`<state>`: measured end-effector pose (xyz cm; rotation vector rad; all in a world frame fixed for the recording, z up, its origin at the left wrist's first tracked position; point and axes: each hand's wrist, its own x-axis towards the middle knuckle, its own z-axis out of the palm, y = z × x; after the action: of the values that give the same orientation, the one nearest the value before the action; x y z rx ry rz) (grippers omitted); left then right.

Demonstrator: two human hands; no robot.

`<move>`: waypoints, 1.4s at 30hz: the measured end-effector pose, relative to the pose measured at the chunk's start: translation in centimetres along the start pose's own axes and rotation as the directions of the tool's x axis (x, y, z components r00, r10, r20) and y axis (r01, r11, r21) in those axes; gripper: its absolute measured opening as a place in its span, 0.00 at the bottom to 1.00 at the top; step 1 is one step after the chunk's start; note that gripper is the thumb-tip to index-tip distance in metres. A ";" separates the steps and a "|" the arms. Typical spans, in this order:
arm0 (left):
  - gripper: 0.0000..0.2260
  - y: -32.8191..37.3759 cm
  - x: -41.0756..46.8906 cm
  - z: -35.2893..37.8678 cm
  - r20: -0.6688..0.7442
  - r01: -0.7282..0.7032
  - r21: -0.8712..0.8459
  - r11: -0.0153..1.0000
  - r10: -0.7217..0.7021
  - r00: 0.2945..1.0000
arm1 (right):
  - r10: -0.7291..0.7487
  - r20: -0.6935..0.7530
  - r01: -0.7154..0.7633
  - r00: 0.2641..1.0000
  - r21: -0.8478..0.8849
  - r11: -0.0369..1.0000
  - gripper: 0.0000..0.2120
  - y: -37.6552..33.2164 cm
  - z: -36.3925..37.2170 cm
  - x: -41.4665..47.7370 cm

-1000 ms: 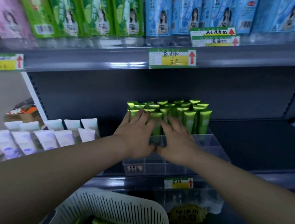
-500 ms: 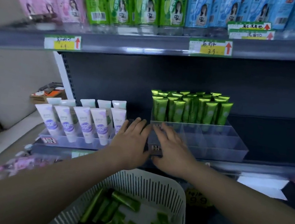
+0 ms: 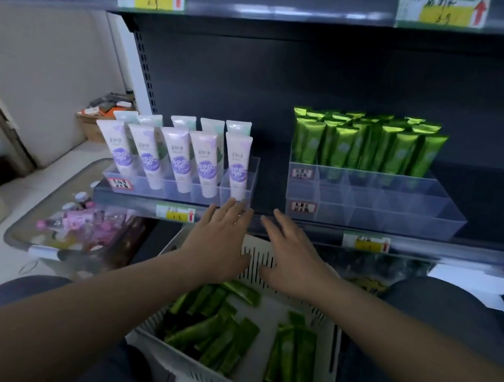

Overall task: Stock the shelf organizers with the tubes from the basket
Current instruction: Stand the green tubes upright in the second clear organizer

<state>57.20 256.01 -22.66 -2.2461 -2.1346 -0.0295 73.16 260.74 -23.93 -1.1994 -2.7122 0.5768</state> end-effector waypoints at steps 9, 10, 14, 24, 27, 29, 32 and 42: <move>0.35 -1.6 -1.7 5.8 0.067 0.036 -0.092 0.995 -0.030 0.997 | 0.013 0.056 -0.017 0.998 0.069 0.997 0.42 0.9 5.4 -0.1; 0.35 -1.8 -1.8 6.5 0.079 0.042 -0.099 0.994 -0.034 0.996 | 0.018 0.070 -0.023 0.997 0.080 0.997 0.42 1.1 6.0 -0.1; 0.35 -2.5 -1.9 9.2 0.132 0.069 -0.143 0.987 -0.050 0.990 | 0.058 0.143 -0.075 0.988 0.117 0.990 0.41 1.9 8.0 0.3; 0.36 -5.0 -1.1 13.4 0.445 0.167 -0.226 0.960 -0.051 0.894 | 0.184 0.369 -0.250 0.911 0.139 0.958 0.36 4.1 11.6 2.2; 0.33 -5.1 -0.7 14.7 0.535 0.168 -0.226 0.960 -0.021 0.844 | 0.229 0.428 -0.300 0.874 0.104 0.948 0.32 4.7 13.3 2.7; 0.31 -4.8 -0.4 15.4 0.569 0.159 -0.234 0.959 0.003 0.822 | 0.252 0.458 -0.311 0.852 0.058 0.949 0.29 5.0 14.4 3.0; 0.26 -4.3 0.1 16.7 0.590 0.140 -0.222 0.965 0.019 0.807 | 0.302 0.487 -0.335 0.820 -0.019 0.942 0.25 5.3 15.8 3.6; 0.16 -3.6 1.5 19.1 0.688 0.103 -0.174 0.979 0.046 0.724 | 0.413 0.525 -0.420 0.744 -0.114 0.900 0.06 5.3 21.0 5.3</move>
<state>53.34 258.52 -41.63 -2.6317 -2.5905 0.7558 67.75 261.70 -45.48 -1.9203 -2.8420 1.1435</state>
